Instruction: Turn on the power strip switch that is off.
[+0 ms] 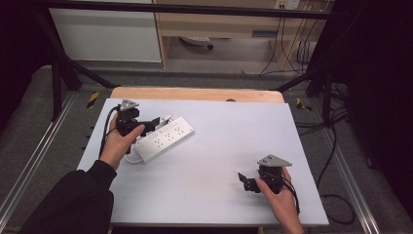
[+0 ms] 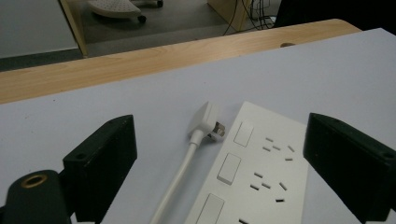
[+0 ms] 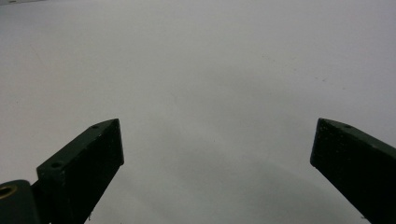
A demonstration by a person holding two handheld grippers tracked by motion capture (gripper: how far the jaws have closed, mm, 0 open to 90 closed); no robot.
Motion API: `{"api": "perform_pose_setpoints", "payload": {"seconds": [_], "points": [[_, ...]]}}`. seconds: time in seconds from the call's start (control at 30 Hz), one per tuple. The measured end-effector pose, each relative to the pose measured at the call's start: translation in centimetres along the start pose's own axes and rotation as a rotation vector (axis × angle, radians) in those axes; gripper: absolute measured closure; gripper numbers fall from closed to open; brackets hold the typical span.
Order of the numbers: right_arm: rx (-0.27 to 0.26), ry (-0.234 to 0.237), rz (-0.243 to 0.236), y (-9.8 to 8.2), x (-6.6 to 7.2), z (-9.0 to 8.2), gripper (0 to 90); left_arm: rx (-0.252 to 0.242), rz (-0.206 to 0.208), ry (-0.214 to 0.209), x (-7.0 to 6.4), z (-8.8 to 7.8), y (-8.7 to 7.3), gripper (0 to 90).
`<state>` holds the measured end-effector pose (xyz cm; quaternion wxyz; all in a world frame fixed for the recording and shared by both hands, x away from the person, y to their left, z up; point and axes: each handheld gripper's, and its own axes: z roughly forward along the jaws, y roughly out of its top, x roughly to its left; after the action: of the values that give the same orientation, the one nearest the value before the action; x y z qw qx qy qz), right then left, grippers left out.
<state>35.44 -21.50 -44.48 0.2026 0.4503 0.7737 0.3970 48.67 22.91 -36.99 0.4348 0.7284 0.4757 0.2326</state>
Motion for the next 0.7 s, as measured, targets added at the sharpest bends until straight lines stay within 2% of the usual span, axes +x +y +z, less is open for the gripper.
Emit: {"api": "perform_pose_setpoints", "payload": {"seconds": [0.7], "points": [[0.001, 0.002, 0.000, 0.0, 0.0, 0.0, 3.1, 0.010, 0.028, -0.030, -1.0, 1.7, 0.2, 10.2]]}}
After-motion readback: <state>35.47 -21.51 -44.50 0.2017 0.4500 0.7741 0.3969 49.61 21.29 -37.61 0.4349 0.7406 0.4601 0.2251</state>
